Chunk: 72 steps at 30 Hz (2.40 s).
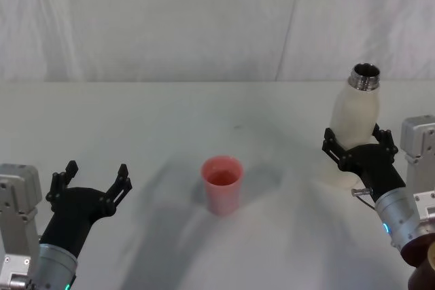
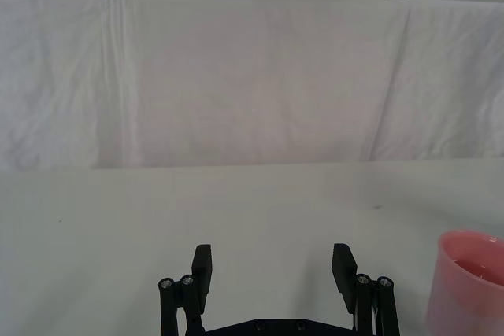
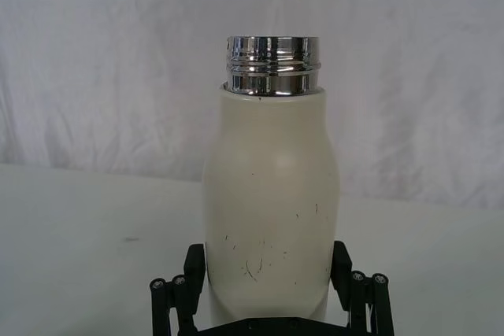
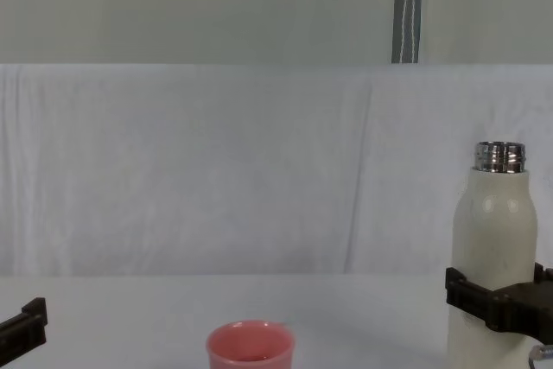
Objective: Grasp the thermos with one hand and pour water into the cup lid.
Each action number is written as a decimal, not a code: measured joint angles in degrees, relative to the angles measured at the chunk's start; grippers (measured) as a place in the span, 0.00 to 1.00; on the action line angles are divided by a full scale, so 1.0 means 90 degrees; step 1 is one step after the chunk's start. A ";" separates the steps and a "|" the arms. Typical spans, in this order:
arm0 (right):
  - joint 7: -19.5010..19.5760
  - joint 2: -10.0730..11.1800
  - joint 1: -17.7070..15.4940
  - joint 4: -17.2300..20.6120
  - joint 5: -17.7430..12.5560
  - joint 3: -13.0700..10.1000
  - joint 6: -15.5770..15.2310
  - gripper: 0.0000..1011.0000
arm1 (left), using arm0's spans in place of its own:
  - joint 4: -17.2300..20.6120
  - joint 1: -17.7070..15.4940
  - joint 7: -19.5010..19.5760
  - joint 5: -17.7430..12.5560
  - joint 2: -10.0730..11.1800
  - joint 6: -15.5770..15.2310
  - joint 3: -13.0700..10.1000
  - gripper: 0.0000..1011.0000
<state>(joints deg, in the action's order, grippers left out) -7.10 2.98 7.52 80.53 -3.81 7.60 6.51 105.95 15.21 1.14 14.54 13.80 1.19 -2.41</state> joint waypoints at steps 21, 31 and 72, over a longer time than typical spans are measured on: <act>-0.0025 0.0004 0.0166 -0.0188 0.0001 0.0056 0.0012 0.99 | 0.0000 0.0000 0.0000 0.0000 0.0000 0.0000 0.0000 0.99; -0.0025 0.0006 0.0164 -0.0188 0.0002 0.0056 0.0007 0.94 | 0.0000 0.0000 0.0000 0.0000 0.0000 0.0000 0.0000 0.99; 0.0062 0.0796 0.0132 0.1057 0.1661 0.0656 -0.0385 0.94 | 0.0000 0.0000 0.0000 0.0000 0.0000 0.0000 0.0000 0.99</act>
<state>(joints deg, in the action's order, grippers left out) -6.54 10.15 8.70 90.04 11.14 13.51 3.04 105.95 15.21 1.14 14.54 13.80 1.19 -2.42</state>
